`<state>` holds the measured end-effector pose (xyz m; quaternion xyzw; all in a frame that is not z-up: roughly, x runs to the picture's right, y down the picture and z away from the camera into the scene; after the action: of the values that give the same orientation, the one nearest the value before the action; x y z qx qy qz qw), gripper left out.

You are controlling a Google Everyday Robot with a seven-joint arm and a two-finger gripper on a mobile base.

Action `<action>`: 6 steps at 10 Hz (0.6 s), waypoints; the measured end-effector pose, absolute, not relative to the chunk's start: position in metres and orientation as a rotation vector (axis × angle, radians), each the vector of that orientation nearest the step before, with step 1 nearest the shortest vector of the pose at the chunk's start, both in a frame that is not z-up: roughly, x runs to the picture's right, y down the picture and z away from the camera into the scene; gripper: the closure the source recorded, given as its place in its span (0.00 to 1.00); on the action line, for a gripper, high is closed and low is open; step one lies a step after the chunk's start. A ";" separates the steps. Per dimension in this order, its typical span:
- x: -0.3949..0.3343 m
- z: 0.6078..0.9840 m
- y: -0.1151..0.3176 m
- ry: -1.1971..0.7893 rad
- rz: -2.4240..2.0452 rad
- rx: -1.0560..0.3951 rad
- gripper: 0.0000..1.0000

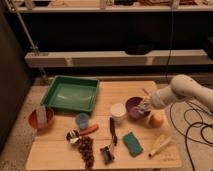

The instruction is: Place towel in purple bowl

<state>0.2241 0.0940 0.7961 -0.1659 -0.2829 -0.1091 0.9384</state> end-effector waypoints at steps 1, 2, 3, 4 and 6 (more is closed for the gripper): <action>0.227 0.799 0.095 -0.581 -0.209 -0.340 1.00; 0.228 0.801 0.096 -0.590 -0.192 -0.343 1.00; 0.230 0.805 0.099 -0.620 -0.163 -0.351 0.99; 0.231 0.807 0.103 -0.643 -0.153 -0.365 0.95; 0.223 0.812 0.108 -0.679 -0.161 -0.408 0.76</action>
<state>0.2228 0.1084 0.8117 -0.1984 -0.3302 -0.0781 0.9195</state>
